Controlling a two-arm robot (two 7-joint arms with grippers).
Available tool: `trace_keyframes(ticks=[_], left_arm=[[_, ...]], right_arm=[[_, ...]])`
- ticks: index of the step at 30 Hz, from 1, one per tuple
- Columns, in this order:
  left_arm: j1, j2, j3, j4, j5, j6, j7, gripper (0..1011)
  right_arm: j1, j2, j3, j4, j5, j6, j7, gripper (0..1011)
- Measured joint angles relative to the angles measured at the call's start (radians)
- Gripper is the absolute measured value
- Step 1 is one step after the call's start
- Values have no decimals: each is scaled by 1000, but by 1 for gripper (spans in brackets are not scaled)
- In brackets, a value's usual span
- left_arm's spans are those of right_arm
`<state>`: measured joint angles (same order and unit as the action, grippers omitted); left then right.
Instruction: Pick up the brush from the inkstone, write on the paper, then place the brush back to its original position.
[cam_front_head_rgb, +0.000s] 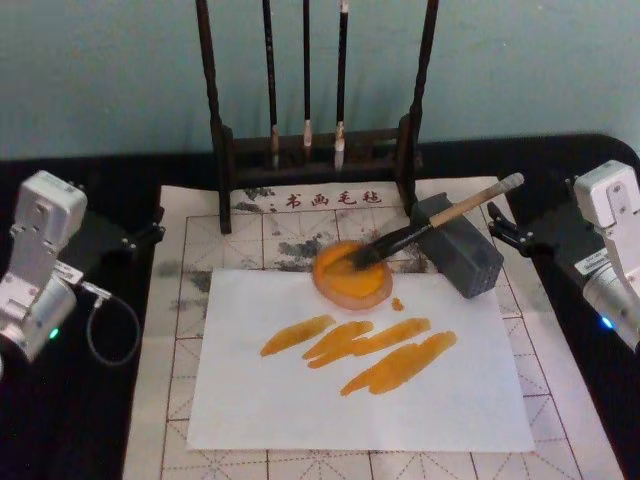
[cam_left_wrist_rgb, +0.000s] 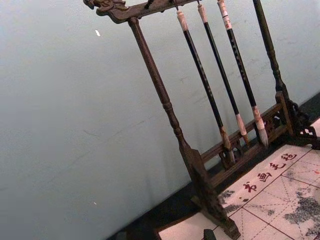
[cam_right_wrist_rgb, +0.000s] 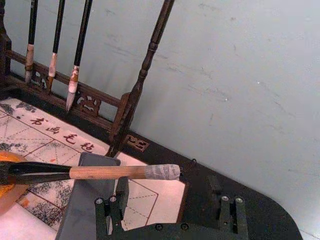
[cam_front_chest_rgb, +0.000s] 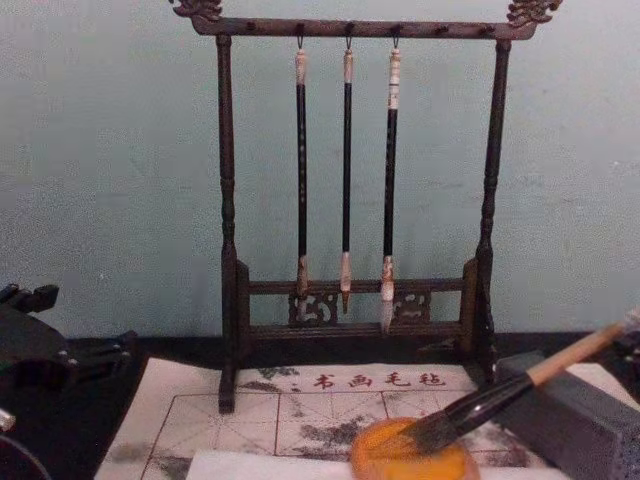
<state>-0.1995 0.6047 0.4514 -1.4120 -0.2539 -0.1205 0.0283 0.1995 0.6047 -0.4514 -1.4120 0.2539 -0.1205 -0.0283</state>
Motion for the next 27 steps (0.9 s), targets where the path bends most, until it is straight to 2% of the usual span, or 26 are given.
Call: trace_keyframes(ticks=[5, 19, 23, 24, 25, 27], left_arm=[[0, 0, 0, 0, 0, 0, 0, 1001], [0, 0, 0, 0, 0, 0, 0, 1001], [0, 0, 0, 0, 0, 0, 0, 1001], [0, 0, 0, 0, 0, 0, 0, 1001], [0, 0, 0, 0, 0, 0, 0, 1001], [0, 0, 0, 0, 0, 0, 0, 1001]], right_arm=[[0, -1, 1, 0, 0, 0, 0, 1000], [-72, -28, 95, -53, 105, -28, 49, 1002], [-98, -45, 131, -65, 178, -28, 85, 1000], [-105, -53, 144, -65, 209, -25, 101, 1000], [-105, -53, 144, -65, 209, -25, 101, 1000], [-113, -67, 163, -65, 259, -15, 129, 1000]])
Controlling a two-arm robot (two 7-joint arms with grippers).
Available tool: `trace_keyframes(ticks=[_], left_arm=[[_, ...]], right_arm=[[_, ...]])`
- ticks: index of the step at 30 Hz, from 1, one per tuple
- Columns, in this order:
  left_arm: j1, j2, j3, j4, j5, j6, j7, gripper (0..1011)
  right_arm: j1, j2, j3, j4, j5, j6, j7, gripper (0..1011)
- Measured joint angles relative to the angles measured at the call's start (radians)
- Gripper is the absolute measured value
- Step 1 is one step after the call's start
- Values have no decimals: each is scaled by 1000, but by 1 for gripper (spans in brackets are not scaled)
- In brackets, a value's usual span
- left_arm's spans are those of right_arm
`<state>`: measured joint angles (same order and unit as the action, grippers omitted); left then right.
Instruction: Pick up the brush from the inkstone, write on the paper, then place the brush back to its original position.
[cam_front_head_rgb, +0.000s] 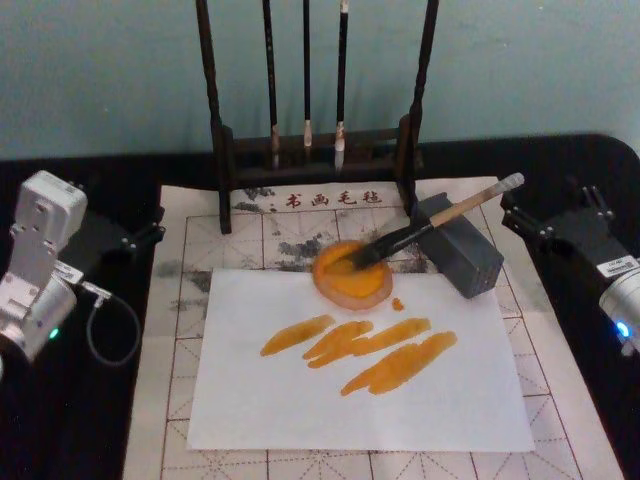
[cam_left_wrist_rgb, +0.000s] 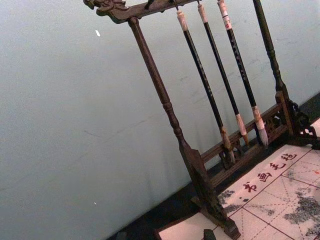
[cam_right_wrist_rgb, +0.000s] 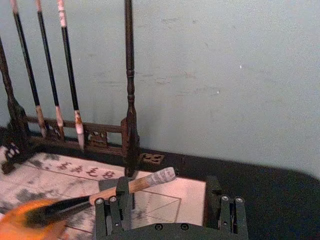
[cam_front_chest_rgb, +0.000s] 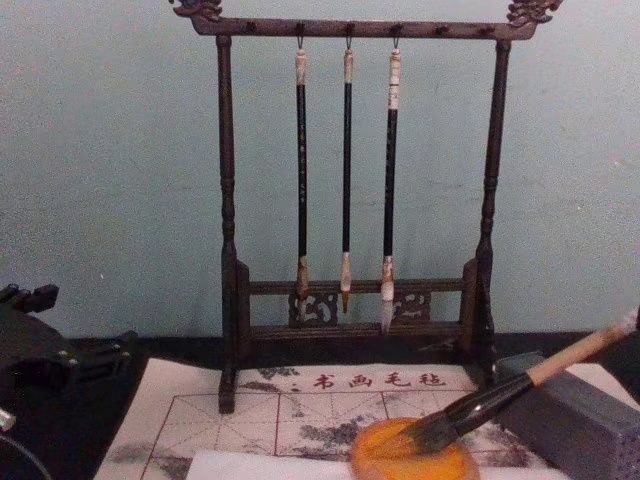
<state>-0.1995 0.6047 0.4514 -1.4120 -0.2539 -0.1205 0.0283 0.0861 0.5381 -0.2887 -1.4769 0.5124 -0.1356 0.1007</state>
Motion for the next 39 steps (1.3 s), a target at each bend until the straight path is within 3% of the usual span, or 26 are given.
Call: trace_keyframes(ticks=[7, 8, 11, 13, 14, 17, 30, 39], left_arm=[[0, 0, 0, 0, 0, 0, 0, 1001], [0, 0, 0, 0, 0, 0, 0, 1001], [0, 0, 0, 0, 0, 0, 0, 1001], [0, 0, 0, 0, 0, 0, 0, 1001], [0, 0, 0, 0, 0, 0, 0, 1001], [0, 0, 0, 0, 0, 0, 0, 1001], [0, 0, 0, 0, 0, 0, 0, 1001], [0, 0, 0, 0, 0, 0, 0, 1001]], right_arm=[[-7, -54, 57, 26, 171, 55, 108, 1002], [-7, -54, 57, 26, 171, 55, 108, 1000], [-2, -77, 76, 45, 236, 84, 151, 1000], [7, -102, 96, 68, 302, 118, 197, 1002], [7, -102, 96, 68, 302, 118, 197, 1000], [24, -130, 111, 100, 375, 163, 242, 1000], [111, -182, 108, 229, 558, 272, 325, 1000], [165, -204, 98, 313, 632, 315, 358, 1000]])
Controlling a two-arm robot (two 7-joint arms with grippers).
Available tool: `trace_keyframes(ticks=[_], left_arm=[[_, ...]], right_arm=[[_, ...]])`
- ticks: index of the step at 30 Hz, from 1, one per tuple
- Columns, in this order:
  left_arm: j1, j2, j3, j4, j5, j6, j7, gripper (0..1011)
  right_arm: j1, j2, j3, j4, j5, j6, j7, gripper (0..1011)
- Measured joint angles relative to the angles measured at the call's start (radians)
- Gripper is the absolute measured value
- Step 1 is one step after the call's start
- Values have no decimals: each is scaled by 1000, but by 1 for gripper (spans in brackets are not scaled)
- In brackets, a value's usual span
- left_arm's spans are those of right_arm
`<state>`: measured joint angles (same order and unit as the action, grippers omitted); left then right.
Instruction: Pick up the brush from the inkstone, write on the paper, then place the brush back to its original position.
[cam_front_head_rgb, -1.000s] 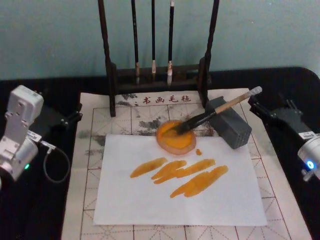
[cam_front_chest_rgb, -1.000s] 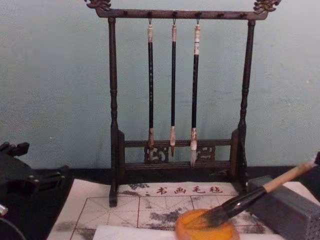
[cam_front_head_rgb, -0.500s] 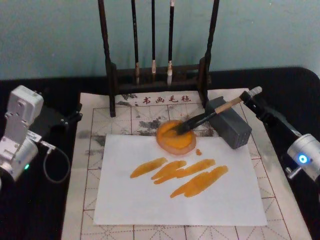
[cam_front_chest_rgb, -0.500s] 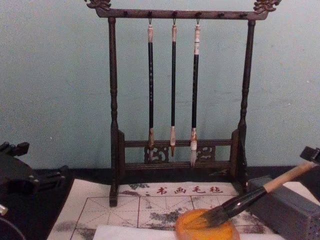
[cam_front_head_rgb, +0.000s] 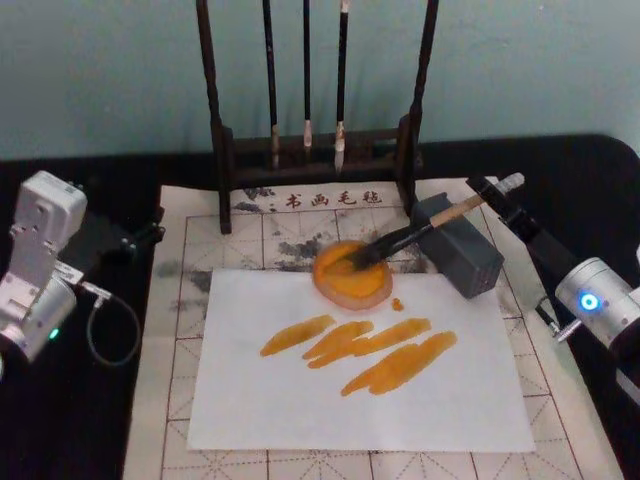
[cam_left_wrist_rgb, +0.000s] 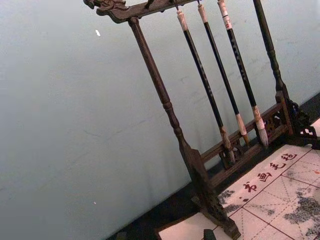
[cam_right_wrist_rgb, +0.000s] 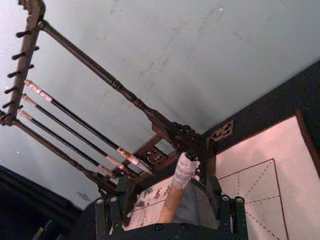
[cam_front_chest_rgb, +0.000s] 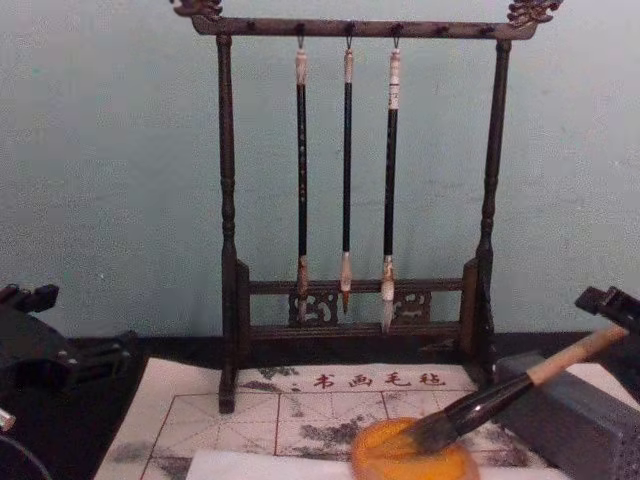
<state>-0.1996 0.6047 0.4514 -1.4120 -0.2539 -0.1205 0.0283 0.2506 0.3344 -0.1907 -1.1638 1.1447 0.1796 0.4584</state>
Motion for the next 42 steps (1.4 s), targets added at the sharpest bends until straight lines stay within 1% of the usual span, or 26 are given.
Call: trace_keyframes(ticks=[3, 10, 20, 42], left_arm=[[0, 0, 0, 0, 0, 0, 0, 1001], [0, 0, 0, 0, 0, 0, 0, 1001], [0, 0, 0, 0, 0, 0, 0, 1001], [0, 0, 0, 0, 0, 0, 0, 1001]], right_arm=[[19, -7, -6, 28, 23, 10, 8, 1000], [42, -15, -15, 68, 60, 20, 26, 1002], [53, -13, -29, 87, 95, 19, 41, 1002], [52, -12, -26, 85, 92, 16, 40, 1000]])
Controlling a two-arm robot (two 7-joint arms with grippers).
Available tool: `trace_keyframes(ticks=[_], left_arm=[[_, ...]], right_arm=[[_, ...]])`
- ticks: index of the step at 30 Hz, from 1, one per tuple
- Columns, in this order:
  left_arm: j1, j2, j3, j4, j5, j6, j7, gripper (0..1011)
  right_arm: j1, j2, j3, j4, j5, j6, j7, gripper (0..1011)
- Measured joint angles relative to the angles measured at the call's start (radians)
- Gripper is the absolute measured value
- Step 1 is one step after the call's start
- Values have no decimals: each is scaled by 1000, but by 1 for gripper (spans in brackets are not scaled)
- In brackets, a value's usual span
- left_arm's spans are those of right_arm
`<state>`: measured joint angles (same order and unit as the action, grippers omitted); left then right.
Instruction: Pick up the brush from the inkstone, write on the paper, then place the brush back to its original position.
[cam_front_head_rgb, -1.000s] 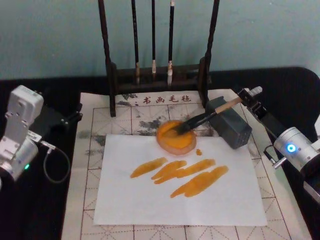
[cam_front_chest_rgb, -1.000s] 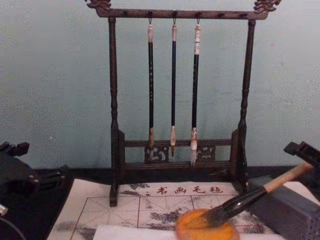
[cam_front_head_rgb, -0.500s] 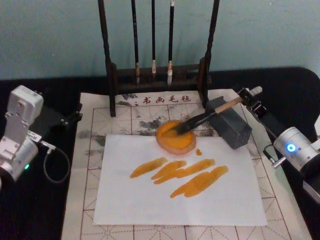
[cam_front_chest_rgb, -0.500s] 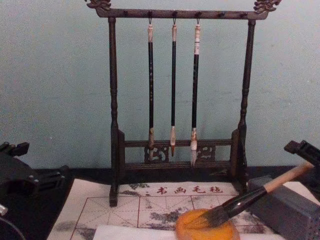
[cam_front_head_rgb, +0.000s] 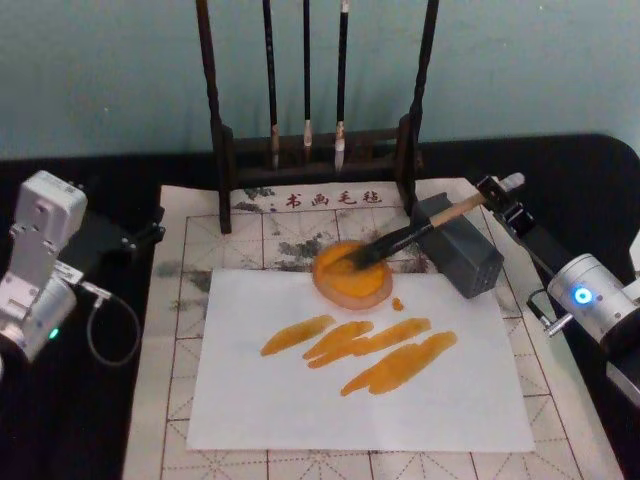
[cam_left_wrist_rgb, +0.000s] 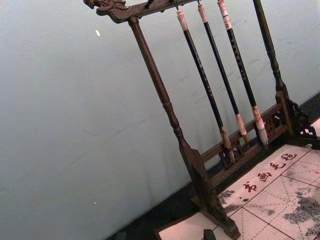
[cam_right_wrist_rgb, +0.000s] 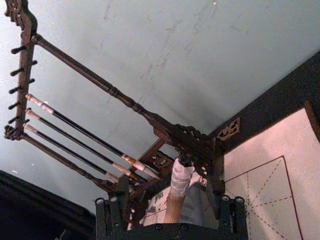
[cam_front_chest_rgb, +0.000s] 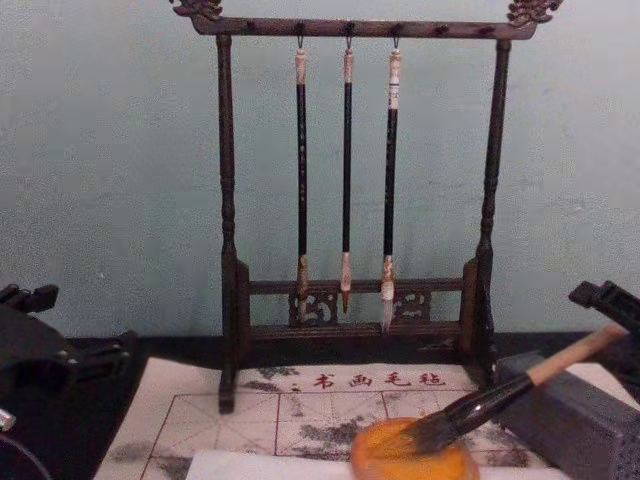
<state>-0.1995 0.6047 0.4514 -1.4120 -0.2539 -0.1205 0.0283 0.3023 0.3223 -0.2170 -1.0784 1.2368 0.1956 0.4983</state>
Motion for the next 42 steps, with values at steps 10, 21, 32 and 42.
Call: trace_keyframes(ticks=[10, 21, 32, 42], left_arm=[[0, 0, 0, 0, 0, 0, 0, 1001], [0, 0, 0, 0, 0, 0, 0, 1001], [0, 0, 0, 0, 0, 0, 0, 1001], [0, 0, 0, 0, 0, 0, 0, 1001]], right_arm=[[0, 0, 0, -1, -1, 0, -1, 1000], [0, 0, 0, -1, -2, 0, -1, 808], [0, 0, 0, -1, -2, 0, -1, 457], [0, 0, 0, -1, -2, 0, -1, 183]])
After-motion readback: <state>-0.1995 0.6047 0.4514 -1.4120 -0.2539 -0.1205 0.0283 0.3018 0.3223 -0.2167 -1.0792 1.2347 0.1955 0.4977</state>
